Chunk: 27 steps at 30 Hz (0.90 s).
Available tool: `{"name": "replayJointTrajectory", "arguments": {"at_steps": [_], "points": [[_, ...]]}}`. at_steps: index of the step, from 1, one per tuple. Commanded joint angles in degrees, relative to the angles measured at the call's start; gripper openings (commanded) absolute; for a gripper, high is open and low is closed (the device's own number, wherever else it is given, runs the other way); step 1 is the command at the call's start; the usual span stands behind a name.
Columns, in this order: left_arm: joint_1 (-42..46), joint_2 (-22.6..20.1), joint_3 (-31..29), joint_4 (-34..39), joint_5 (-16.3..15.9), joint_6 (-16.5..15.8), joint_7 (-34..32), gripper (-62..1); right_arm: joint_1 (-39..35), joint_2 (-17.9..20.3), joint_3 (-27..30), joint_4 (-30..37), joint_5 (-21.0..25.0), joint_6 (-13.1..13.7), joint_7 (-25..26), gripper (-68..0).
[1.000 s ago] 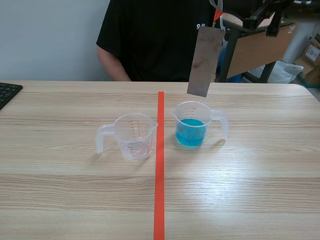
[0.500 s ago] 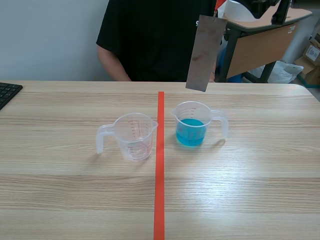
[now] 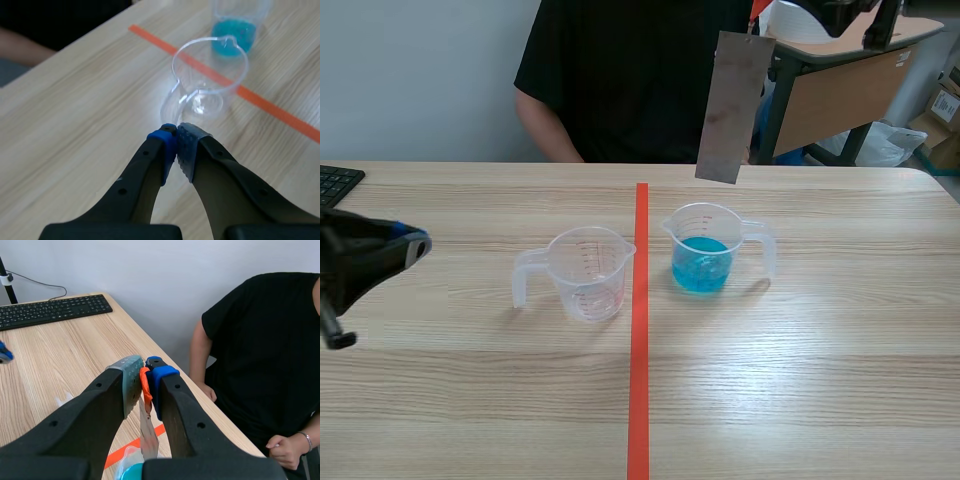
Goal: Do the redox reaction experiment.
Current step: 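Raise the plate and point at it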
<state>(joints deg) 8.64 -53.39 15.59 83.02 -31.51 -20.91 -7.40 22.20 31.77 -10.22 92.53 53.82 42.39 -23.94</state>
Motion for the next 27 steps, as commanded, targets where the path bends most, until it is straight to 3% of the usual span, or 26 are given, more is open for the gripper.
{"name": "replayJointTrajectory", "arguments": {"at_steps": [1, 7, 12, 19, 27], "points": [[-3.0, 2.3, 2.2, 1.0, 0.7, 1.1, 0.4, -57.8, 1.4, 0.6, 0.9, 0.5, 0.9, 0.3, 0.9, -65.8], [-13.8, 9.7, 12.9, 0.9, 6.3, 6.3, 3.3, -57.8, 1.4, 0.6, 0.9, 0.5, 0.9, 0.3, 0.9, -65.8], [-20.6, 15.5, 19.9, -1.6, 9.8, 8.8, 5.2, -57.8, 1.4, 0.6, 0.9, 0.5, 0.9, 0.3, 0.9, -65.8], [-29.9, 22.0, 28.6, -11.3, 10.0, 11.2, 4.3, -57.8, 1.4, 0.6, 0.9, 0.5, 0.9, 0.3, 0.9, -65.8], [-39.3, 29.8, 34.9, -22.0, 9.9, 11.4, 4.2, -57.8, 1.4, 0.6, 0.9, 0.5, 0.9, 0.3, 0.9, -65.8]]}}
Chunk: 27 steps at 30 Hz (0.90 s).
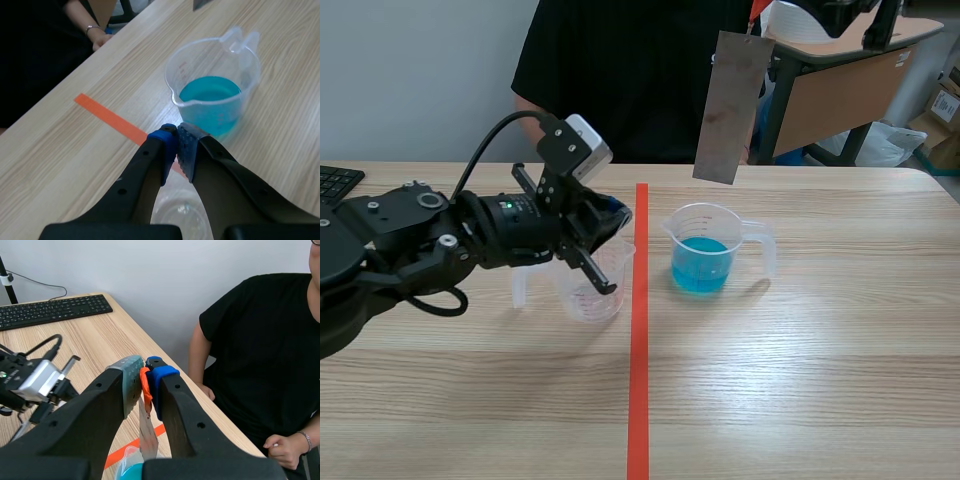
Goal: Do the redox reaction experiment.
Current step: 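Raise the plate and point at it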
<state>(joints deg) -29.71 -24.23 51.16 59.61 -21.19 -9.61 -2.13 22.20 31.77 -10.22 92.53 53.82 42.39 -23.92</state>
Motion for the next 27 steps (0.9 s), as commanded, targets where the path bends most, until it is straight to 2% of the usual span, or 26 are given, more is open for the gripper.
{"name": "replayJointTrajectory", "arguments": {"at_steps": [1, 5, 10, 27], "points": [[-1.7, 1.5, -0.4, 0.5, -0.4, 0.1, -1.3, -57.8, 1.4, 0.6, 0.9, 0.5, 0.9, 0.3, 0.9, -65.8], [-3.2, 4.2, -0.3, -1.7, -0.4, 1.6, -1.5, -57.8, 1.4, 0.6, 0.9, 0.5, 0.9, 0.3, 0.9, -65.8], [-3.7, 6.1, -0.3, -2.4, -0.4, 1.6, -2.6, -57.8, 1.4, 0.6, 0.9, 0.5, 0.9, 0.3, 0.9, -65.8], [-3.7, 8.5, -0.3, -2.6, -0.4, 3.3, -3.8, -57.8, 1.3, 0.6, 0.9, 0.5, 0.9, 0.3, 0.9, -65.8]]}}
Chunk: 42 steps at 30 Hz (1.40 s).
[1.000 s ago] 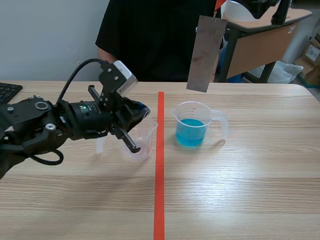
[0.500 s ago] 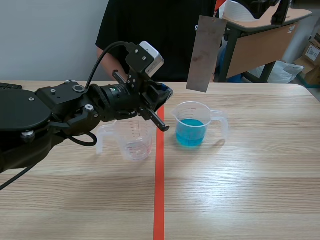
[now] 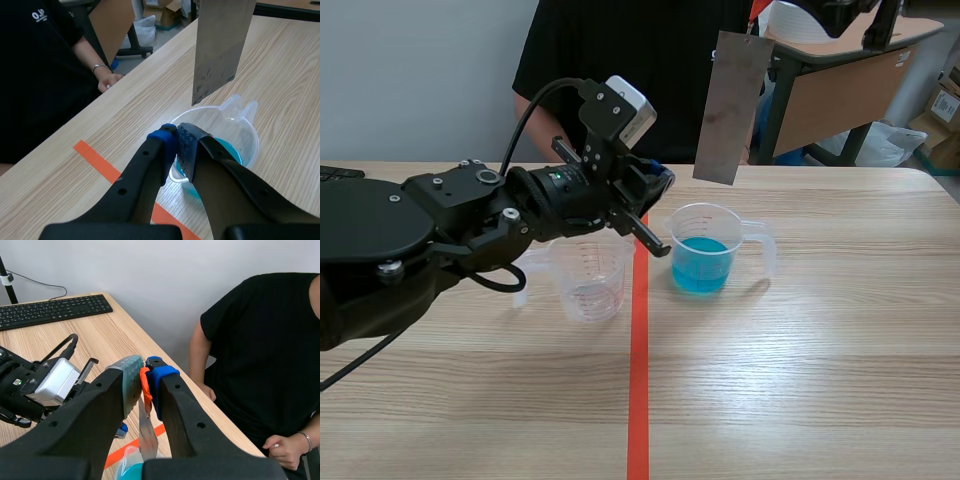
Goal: Do the redox reaction experiment.
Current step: 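Raise the plate and point at it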
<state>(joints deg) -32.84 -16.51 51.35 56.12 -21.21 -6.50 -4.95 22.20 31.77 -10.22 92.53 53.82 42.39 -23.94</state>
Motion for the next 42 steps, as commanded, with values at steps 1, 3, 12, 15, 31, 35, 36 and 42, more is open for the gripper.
{"name": "replayJointTrajectory", "arguments": {"at_steps": [1, 3, 12, 15, 31, 35, 36, 42], "points": [[-0.5, 0.9, -0.5, 0.9, -0.3, 1.1, -1.0, -57.8, 1.3, 0.6, 0.9, 0.5, 0.9, 0.3, 0.9, -65.8], [-0.6, 1.2, -0.5, 0.9, -0.3, 2.4, -0.8, -57.8, 1.3, 0.6, 0.9, 0.5, 0.9, 0.3, 0.9, -65.8], [-0.8, 1.9, 0.3, 0.8, -0.1, 2.5, 0.1, -57.8, 1.3, 0.6, 0.9, 0.5, 0.9, 0.3, 0.9, -65.8], [-0.8, 2.2, 0.7, 0.8, -0.1, 2.5, 0.1, -57.8, 1.3, 0.6, 0.9, 0.5, 0.9, 0.3, 0.9, -65.8], [-0.8, 2.3, 0.7, 0.8, -0.1, 2.5, 0.0, -57.8, 1.3, 0.6, 0.9, 0.5, 0.9, 0.3, 0.9, -65.8], [-0.8, 2.4, 0.7, 0.8, -0.1, 2.5, -0.2, -57.8, 1.3, 0.6, 0.9, 0.5, 0.9, 0.3, 0.9, -65.8], [-0.8, 2.4, 0.7, 0.8, -0.1, 2.5, -0.2, -57.8, 1.3, 0.6, 0.9, 0.5, 0.9, 0.3, 0.9, -65.8], [-0.8, 2.4, 0.7, 0.8, -0.2, 2.6, -0.6, -57.8, 1.3, 0.6, 0.9, 0.5, 0.9, 0.3, 0.9, -65.8]]}}
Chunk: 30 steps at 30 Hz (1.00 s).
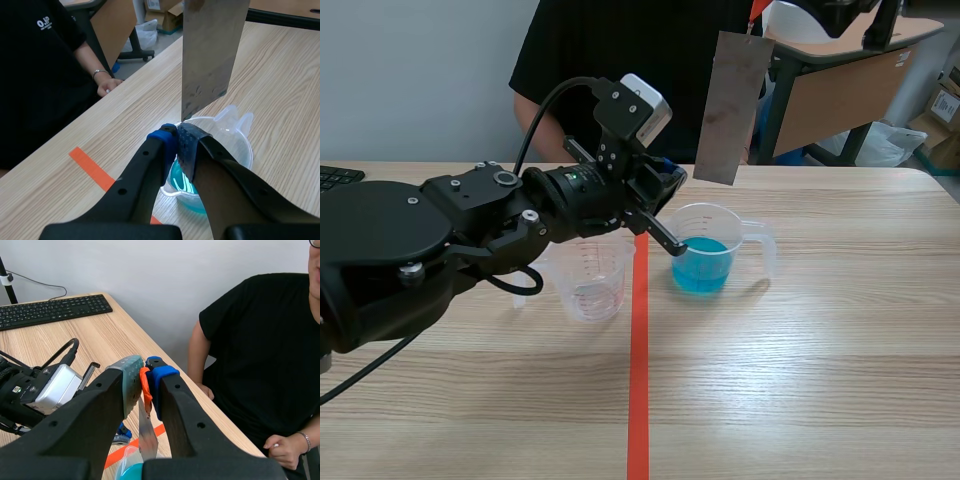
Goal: Do the redox reaction experiment.
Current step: 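Raise the plate and point at it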
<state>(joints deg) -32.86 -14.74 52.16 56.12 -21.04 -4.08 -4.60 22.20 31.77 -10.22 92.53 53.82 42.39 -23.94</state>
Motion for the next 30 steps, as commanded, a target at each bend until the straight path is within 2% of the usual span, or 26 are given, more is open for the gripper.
{"name": "replayJointTrajectory", "arguments": {"at_steps": [1, 12, 17, 20, 24, 27, 30], "points": [[-0.8, 0.6, -0.1, 0.8, -0.3, 0.1, -1.0, -57.8, 1.3, 0.6, 0.9, 0.5, 0.9, 0.3, 0.9, -65.8], [-0.8, 0.2, -0.1, 0.8, -0.3, 0.1, -1.2, -57.8, 1.3, 0.6, 0.9, 0.5, 0.9, 0.3, 0.7, -65.8], [-0.1, -2.6, -0.1, 1.4, -1.0, 0.0, -2.0, -57.7, 1.3, 0.6, 0.9, 0.5, 0.9, 0.3, 0.7, -65.8], [2.1, -6.8, -1.1, 5.2, -2.7, -0.1, -2.1, -57.7, 1.3, 0.6, 0.9, 0.5, 0.9, 0.3, 0.7, -65.8], [8.5, -15.3, -5.1, 15.5, -3.6, -0.1, -2.0, -57.7, 1.3, 0.6, 0.9, 0.5, 0.8, 0.3, 0.7, -65.8], [15.3, -22.8, -9.8, 23.8, -3.6, -0.1, -2.0, -57.7, 1.3, 0.6, 0.9, 0.5, 0.8, 0.3, 0.7, -65.8], [24.5, -30.2, -16.9, 30.6, -3.7, -0.1, -2.0, -57.7, 1.3, 0.6, 0.9, 0.5, 0.8, 0.3, 0.7, -65.8]]}}
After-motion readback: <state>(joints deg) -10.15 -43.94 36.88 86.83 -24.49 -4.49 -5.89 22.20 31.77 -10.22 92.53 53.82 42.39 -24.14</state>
